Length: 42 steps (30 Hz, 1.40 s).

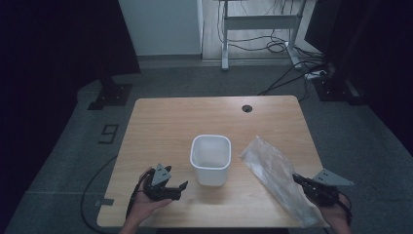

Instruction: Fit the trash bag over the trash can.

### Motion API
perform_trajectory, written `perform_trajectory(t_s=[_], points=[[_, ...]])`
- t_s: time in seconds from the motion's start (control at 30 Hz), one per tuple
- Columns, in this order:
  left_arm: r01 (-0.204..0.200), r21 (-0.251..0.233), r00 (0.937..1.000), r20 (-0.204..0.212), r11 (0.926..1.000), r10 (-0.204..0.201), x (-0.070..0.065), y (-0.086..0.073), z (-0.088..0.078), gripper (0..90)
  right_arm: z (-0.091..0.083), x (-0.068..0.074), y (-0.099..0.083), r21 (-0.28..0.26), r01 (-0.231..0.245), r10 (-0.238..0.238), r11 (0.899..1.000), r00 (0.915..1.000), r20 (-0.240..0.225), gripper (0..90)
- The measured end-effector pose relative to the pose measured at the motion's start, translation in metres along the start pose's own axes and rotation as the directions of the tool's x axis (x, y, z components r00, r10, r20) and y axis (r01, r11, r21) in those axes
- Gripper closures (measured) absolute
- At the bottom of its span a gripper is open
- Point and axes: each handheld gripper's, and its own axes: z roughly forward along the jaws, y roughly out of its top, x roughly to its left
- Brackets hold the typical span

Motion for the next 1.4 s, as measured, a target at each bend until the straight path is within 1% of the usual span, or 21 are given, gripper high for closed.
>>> perform_trajectory(t_s=[0.1, 0.17, 0.27, 0.33, 0.43, 0.53, 0.63, 0.73, 0.8, 0.87, 0.9, 0.93, 0.97, 1.1, 1.37, 1.4], points=[[0.007, -0.032, 0.9997, 0.022, 0.9995, -0.006, 0.003, 0.008, -0.01, 19.7, -0.01, 0.004, 0.014, -0.03, 0.031, -0.031, 0.999, 0.9993, -0.02, 89.1], [0.01, -0.032, 0.9982, 0.06, 0.9994, -0.008, 0.005, 0.013, -0.016, 19.6, -0.016, 0.007, 0.023, -0.044, 0.055, -0.056, 0.998, 0.9975, -0.043, 89.1], [0.011, -0.048, 0.9968, 0.079, 0.9988, -0.008, 0.008, 0.019, -0.023, 19.4, -0.023, 0.011, 0.038, -0.067, 0.092, -0.096, 0.994, 0.9928, -0.071, 89.1], [0.019, -0.068, 0.996, 0.088, 0.9975, -0.013, 0.01, 0.022, -0.027, 19.4, -0.028, 0.014, 0.047, -0.089, 0.106, -0.114, 0.99, 0.9889, -0.096, 89.1], [0.029, -0.104, 0.9949, 0.099, 0.9941, -0.019, 0.011, 0.03, -0.033, 19.4, -0.033, 0.019, 0.062, -0.111, 0.138, -0.15, 0.984, 0.9816, -0.118, 89.1], [0.015, -0.129, 0.9947, 0.103, 0.9915, -0.002, 0.01, 0.04, -0.038, 20.1, -0.037, 0.025, 0.076, -0.121, 0.171, -0.187, 0.978, 0.9735, -0.132, 89.1], [0.006, -0.143, 0.9939, 0.11, 0.9897, 0.01, 0.009, 0.051, -0.04, 20.4, -0.04, 0.029, 0.087, -0.133, 0.191, -0.21, 0.973, 0.9664, -0.148, 89.1], [0.004, -0.155, 0.9926, 0.12, 0.9879, 0.015, 0.009, 0.059, -0.04, 20.5, -0.042, 0.031, 0.095, -0.147, 0.197, -0.219, 0.969, 0.9634, -0.154, 89.1], [0.006, -0.162, 0.9919, 0.126, 0.9868, 0.015, 0.009, 0.062, -0.039, 20.7, -0.044, 0.031, 0.1, -0.163, 0.191, -0.217, 0.968, 0.9631, -0.159, 89.1], [0.005, -0.167, 0.9916, 0.128, 0.9859, 0.017, 0.01, 0.065, -0.037, 20.7, -0.047, 0.031, 0.105, -0.183, 0.186, -0.218, 0.965, 0.9609, -0.171, 89.1], [0.008, -0.17, 0.9915, 0.13, 0.9854, 0.015, 0.01, 0.066, -0.037, 20.7, -0.048, 0.031, 0.107, -0.192, 0.184, -0.218, 0.964, 0.9606, -0.173, 89.1], [0.012, -0.176, 0.9908, 0.135, 0.9844, 0.012, 0.011, 0.068, -0.036, 20.8, -0.051, 0.031, 0.113, -0.209, 0.184, -0.223, 0.96, 0.9585, -0.178, 89.1], [0.022, -0.18, 0.9898, 0.143, 0.9835, 0.004, 0.012, 0.069, -0.035, 20.8, -0.051, 0.031, 0.113, -0.209, 0.184, -0.223, 0.96, 0.9585, -0.178, 89.1], [0.035, -0.193, 0.9888, 0.149, 0.9805, -0.006, 0.016, 0.073, -0.032, 20.8, -0.057, 0.034, 0.127, -0.242, 0.195, -0.243, 0.95, 0.9517, -0.188, 89.1], [0.025, -0.204, 0.9884, 0.152, 0.9786, 0.006, 0.015, 0.08, -0.03, 20.8, -0.064, 0.043, 0.15, -0.281, 0.23, -0.289, 0.932, 0.9384, -0.189, 89.1], [0.025, -0.206, 0.9882, 0.153, 0.9782, 0.007, 0.015, 0.08, -0.03, 20.8, -0.066, 0.045, 0.154, -0.286, 0.239, -0.299, 0.928, 0.9352, -0.189, 89.2]])
